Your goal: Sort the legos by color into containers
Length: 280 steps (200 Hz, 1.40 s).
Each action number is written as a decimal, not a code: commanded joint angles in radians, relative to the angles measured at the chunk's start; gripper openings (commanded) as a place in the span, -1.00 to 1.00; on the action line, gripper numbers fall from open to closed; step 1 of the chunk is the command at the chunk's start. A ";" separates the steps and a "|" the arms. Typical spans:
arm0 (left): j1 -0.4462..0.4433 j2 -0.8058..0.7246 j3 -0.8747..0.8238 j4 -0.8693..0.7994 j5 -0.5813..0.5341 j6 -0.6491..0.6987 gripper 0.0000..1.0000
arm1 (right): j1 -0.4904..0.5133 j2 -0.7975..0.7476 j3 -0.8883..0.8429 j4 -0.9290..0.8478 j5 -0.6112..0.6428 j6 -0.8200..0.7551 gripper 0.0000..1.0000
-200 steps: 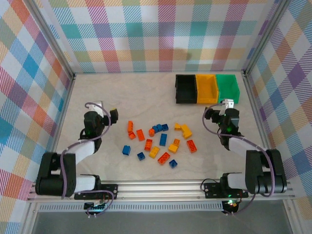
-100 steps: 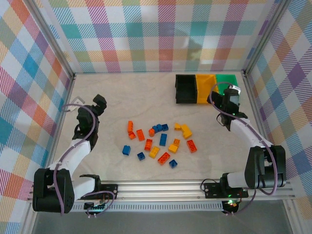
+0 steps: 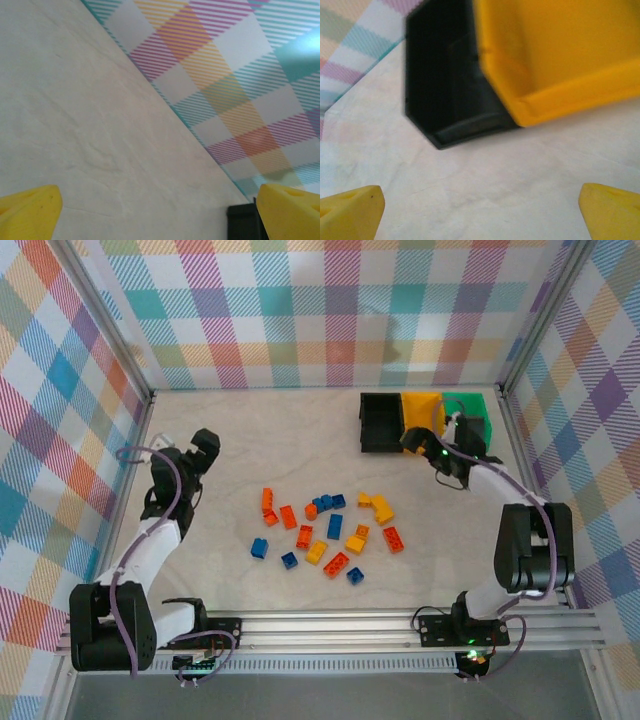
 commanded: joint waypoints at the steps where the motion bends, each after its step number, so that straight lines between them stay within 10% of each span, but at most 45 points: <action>1: -0.022 0.040 0.112 -0.143 0.106 0.008 0.91 | 0.058 0.063 0.149 -0.203 0.121 -0.065 0.86; 46: -0.133 0.051 0.172 -0.318 0.085 0.045 0.80 | 0.101 0.317 0.493 -0.442 0.350 -0.076 0.60; 182: -0.273 -0.055 0.083 -0.403 0.082 0.047 0.74 | 0.188 0.748 1.069 -0.738 0.501 -0.168 -0.08; 280: -0.275 -0.132 0.092 -0.475 0.029 0.047 0.74 | 0.443 0.676 0.978 -0.713 0.571 -0.078 -0.53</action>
